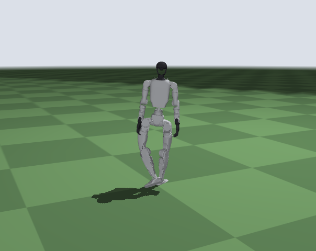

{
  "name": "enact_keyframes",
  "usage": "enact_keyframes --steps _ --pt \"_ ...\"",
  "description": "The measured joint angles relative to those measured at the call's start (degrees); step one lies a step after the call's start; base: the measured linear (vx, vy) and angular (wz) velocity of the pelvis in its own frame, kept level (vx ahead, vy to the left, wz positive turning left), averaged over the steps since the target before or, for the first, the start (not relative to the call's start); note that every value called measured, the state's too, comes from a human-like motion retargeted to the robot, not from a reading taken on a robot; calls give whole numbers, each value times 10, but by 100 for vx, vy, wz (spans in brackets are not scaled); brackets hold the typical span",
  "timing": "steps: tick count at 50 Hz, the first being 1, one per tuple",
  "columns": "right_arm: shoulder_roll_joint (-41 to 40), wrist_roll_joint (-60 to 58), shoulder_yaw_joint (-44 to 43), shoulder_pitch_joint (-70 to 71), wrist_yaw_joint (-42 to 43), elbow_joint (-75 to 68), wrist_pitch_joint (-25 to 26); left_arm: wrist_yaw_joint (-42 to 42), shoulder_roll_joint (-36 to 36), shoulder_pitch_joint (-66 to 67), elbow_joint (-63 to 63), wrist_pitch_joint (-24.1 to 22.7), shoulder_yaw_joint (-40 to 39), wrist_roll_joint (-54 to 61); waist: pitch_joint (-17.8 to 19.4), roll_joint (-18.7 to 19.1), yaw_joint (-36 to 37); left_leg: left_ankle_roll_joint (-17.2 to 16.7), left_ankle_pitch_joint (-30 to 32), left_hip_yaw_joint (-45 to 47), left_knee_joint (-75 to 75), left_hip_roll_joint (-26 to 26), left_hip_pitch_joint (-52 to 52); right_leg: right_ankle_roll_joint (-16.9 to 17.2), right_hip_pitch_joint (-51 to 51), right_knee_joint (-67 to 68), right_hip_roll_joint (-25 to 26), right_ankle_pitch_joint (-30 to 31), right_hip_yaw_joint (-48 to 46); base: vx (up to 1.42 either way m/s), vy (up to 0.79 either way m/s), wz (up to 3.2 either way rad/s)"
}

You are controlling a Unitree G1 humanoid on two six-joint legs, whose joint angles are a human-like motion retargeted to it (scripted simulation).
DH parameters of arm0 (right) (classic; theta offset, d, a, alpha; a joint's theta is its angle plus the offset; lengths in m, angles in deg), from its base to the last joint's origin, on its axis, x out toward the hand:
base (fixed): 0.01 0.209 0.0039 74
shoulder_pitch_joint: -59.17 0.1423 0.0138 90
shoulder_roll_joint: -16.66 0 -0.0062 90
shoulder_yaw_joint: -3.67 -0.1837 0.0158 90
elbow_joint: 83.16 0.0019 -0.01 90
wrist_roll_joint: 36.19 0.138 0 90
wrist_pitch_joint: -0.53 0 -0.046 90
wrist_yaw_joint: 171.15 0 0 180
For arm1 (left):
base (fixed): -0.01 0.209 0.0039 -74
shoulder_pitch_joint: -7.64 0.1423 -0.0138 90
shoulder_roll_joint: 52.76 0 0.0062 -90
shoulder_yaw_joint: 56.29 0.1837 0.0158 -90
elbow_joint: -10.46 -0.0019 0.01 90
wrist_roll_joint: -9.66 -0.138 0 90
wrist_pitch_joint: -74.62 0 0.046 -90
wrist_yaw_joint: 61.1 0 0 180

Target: In place motions

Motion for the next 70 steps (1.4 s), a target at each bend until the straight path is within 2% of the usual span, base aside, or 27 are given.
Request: enact_keyframes --steps 3,5,7,10,15,18,22,26,30,32,35,38,43,48,55,61,66,70 --pt "5 -22 0 15 -2 0 4 9 5 -14 8 -14 6 -1 34 1 23 0 14 -86 153 91 23 -5 57 -10 31 -28 37 77 -58 -238" --pt "5 -32 3 28 0 0 2 7 13 -19 3 -18 6 -3 39 18 38 0 31 -183 212 106 -39 -18 60 -17 55 -20 58 -2 -23 -195" --pt "5 -40 7 45 7 3 -4 4 21 -21 -4 -20 8 -3 32 31 42 0 45 -275 232 76 -118 -27 46 -20 64 -6 79 -17 -13 -168" --pt "-2 -45 11 59 13 35 -13 7 23 -20 -11 -24 20 -8 26 43 39 0 42 -339 218 35 -180 -34 33 -22 62 6 102 -4 -1 -138" --pt "-12 -43 25 72 11 91 -32 -8 16 -15 -9 -32 39 -38 16 63 28 0 37 -385 128 -1 -239 -41 12 -24 61 23 149 4 9 -115" --pt "-17 -36 30 75 19 106 -37 -18 15 -12 -9 -34 45 -48 2 68 7 0 67 -425 34 -50 -270 -34 -5 -28 40 37 155 0 23 -45" --pt "-15 -31 29 76 17 104 -40 -25 17 -18 -11 -33 44 -42 -9 73 -10 -3 80 -464 -48 -79 -296 -30 -21 -23 29 45 168 7 14 -41" --pt "-8 -37 23 69 16 81 -35 -23 21 -24 -13 -31 34 -29 -13 86 -9 -47 94 -565 -82 -101 -314 -32 -23 -22 49 50 195 13 3 -66" --pt "2 -38 13 60 18 41 -23 -18 23 -28 -14 -30 32 -24 -12 101 -3 -106 141 -677 -149 -122 -297 -36 -14 -26 78 53 217 13 5 -67" --pt "9 -39 7 54 15 21 -16 -18 24 -28 -16 -29 34 -28 -18 104 -4 -88 181 -676 -182 -122 -288 -35 -10 -30 85 54 220 16 5 -42" --pt "15 -40 -2 40 9 1 -5 -16 24 -32 -25 -26 39 -36 -36 107 -29 -84 156 -580 -208 -89 -272 -33 -9 -36 89 53 203 16 4 28" --pt "10 -32 -8 23 10 0 0 -15 19 -45 -37 -21 43 -43 -38 99 -46 -81 163 -636 -220 -110 -267 -26 -4 -34 86 54 196 9 4 35" --pt "2 -32 -15 0 -6 0 2 -4 12 -58 -43 -11 50 -45 -31 72 -33 -73 162 -632 -227 -121 -251 -14 7 -25 74 63 204 8 6 -10" --pt "-6 -51 -8 7 -6 0 0 -1 19 -55 -49 -7 39 -31 -29 63 -31 -65 158 -627 -231 -126 -246 -5 5 -18 69 74 216 4 11 -22" --pt "-24 -63 14 26 -16 60 -15 -15 15 -52 -80 4 41 -42 -19 56 -35 -49 154 -603 -244 -133 -236 0 -8 -5 68 92 246 1 12 -40" --pt "-44 -92 51 52 -13 119 -33 -38 7 -42 -109 15 27 -48 -8 52 -40 -42 150 -542 -265 -124 -229 0 -40 15 83 115 297 -3 8 -99" --pt "-61 -118 92 57 -15 170 -49 -50 -10 -43 -129 30 16 -46 13 44 -57 -39 144 -485 -276 -105 -226 -9 -59 24 107 117 350 -12 -6 -122" --pt "-61 -137 115 45 -16 188 -62 -50 -24 -47 -135 44 14 -55 22 42 -73 -39 138 -436 -284 -85 -221 -37 -67 25 106 86 311 -12 -9 -113"
